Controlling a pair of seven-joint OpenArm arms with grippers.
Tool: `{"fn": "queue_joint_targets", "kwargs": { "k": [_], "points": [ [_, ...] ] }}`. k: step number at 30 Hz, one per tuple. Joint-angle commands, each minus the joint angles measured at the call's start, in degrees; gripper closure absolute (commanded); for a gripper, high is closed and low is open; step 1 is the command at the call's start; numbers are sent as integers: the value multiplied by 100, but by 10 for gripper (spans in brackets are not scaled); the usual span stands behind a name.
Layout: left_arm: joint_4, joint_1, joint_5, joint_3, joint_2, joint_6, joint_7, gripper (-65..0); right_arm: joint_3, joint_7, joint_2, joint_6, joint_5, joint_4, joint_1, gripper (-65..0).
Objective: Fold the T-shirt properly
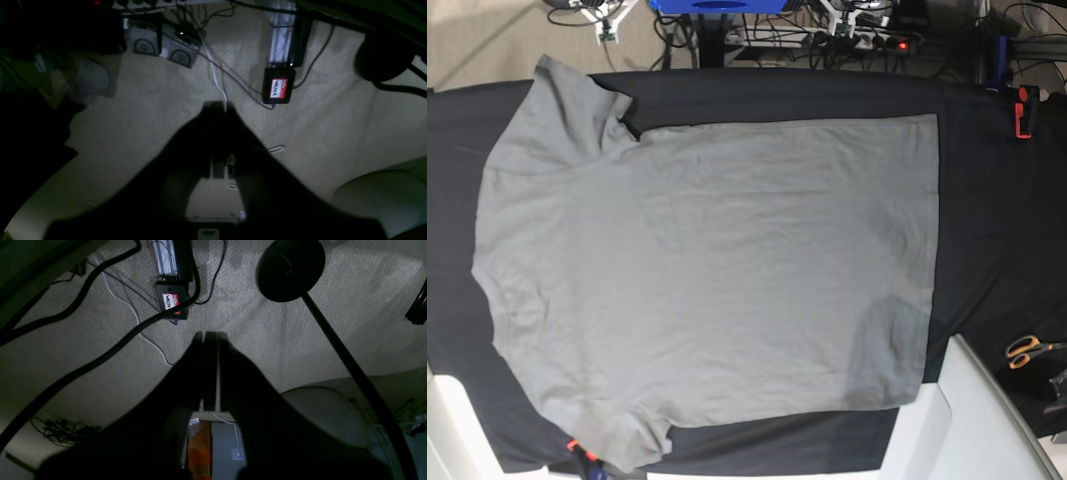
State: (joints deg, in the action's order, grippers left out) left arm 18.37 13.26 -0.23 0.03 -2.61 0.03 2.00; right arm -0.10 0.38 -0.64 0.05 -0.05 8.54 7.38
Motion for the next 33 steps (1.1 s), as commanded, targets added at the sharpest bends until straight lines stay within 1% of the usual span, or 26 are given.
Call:
{"fn": "queue_joint_targets", "kwargs": {
  "k": [1, 9, 11, 14, 16, 17, 20, 23, 25, 26, 29, 31, 33],
  "points": [
    [13, 59, -17, -8, -25, 27, -2, 0, 5, 1, 16, 34, 1, 4, 32, -3],
    [31, 59, -17, -8, -25, 27, -2, 0, 23, -7, 16, 34, 10, 4, 49, -2],
    [66, 147, -17, -8, -25, 27, -2, 0, 32, -7, -1, 34, 10, 30, 146, -2],
    [444, 419, -17, -8, -33, 27, -2, 0, 32, -34, -10, 34, 10, 487, 489, -2],
    [796, 630, -17, -8, -42, 27, -2, 0, 32, -113, -10, 17, 10, 971, 761, -2],
    [937, 736, -17, -8, -86, 27, 15, 0, 32, -280, -10, 17, 10, 1226, 893, -2],
    [1279, 1000, 10, 1, -121, 27, 15, 0, 41, -1018, -10, 25, 19, 2131, 1324, -2],
    [1886, 1430, -8, 19, -271, 27, 15, 0, 41, -1423, -10, 25, 19, 3318, 2001, -2],
    [2387, 1764, -8, -8, -306, 27, 15, 0, 41, -1590, -1, 25, 19, 4109, 2476, -2],
    [2668, 1940, -8, -8, -403, 27, 15, 0, 41, -1678, 7, 25, 19, 4514, 2687, -2],
    [3416, 2441, -17, -8, -490, 27, 15, 0, 41, -1950, 25, 25, 19, 5533, 3258, -2],
    [3811, 2679, -17, -8, -499, 27, 24, 0, 41, -2091, 25, 25, 19, 6078, 3539, -2],
    [4251, 2925, -17, -16, -614, 27, 15, 0, 41, -2205, 25, 25, 19, 6562, 3794, -2]
  ]
}}
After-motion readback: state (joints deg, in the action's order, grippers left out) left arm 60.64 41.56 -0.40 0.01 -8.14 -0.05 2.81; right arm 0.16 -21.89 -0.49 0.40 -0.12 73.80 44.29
